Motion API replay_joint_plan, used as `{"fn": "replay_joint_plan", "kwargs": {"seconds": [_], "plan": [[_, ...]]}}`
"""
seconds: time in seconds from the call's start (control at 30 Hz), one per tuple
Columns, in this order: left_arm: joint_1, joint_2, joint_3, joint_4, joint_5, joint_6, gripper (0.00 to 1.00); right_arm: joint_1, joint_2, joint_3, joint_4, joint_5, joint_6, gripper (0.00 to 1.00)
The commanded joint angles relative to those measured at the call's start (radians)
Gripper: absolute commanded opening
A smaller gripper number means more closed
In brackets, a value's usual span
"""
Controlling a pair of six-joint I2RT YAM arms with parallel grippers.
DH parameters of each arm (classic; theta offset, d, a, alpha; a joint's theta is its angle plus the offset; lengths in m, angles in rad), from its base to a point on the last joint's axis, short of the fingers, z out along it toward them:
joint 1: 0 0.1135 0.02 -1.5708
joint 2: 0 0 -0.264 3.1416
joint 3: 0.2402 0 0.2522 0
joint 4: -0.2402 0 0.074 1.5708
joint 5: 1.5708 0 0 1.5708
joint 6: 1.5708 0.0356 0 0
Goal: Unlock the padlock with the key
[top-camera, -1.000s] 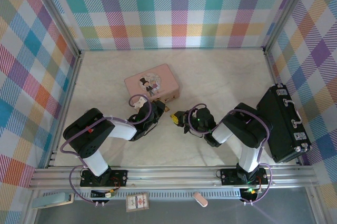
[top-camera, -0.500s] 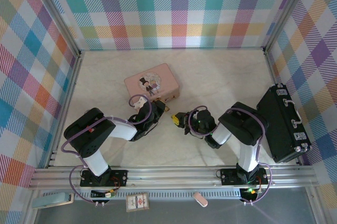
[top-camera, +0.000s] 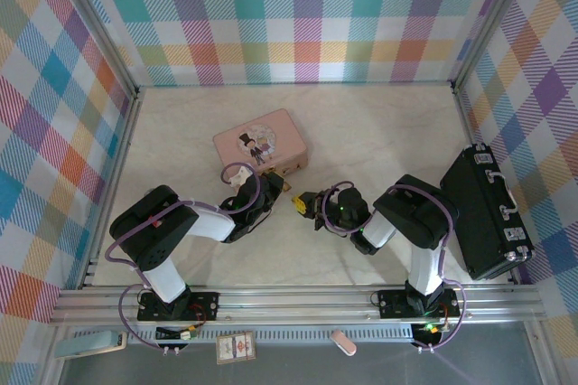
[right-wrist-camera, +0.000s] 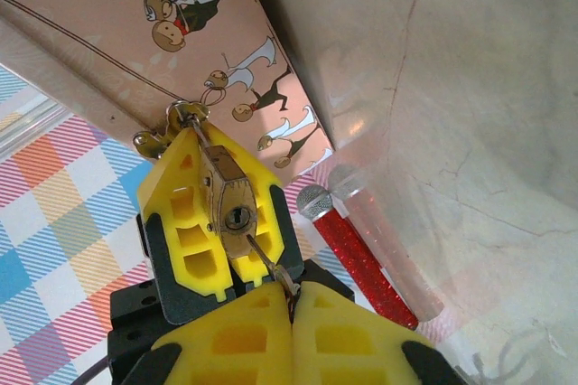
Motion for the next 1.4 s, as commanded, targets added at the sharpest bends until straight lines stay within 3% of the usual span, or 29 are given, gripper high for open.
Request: {"fn": "replay_joint_plan", "kwargs": {"seconds": [0.0,1.37], "plan": [[-0.009,0.017,0.006,0.13,0.062,-0.101,0.0,-0.007,0.004,0.014,0.06,-0.024,0.024,0.0],[-0.009,0.018,0.001,0.146,0.087,-0.106,0.0,-0.039,0.014,0.024,0.023,-0.061,0.025,0.0]]}}
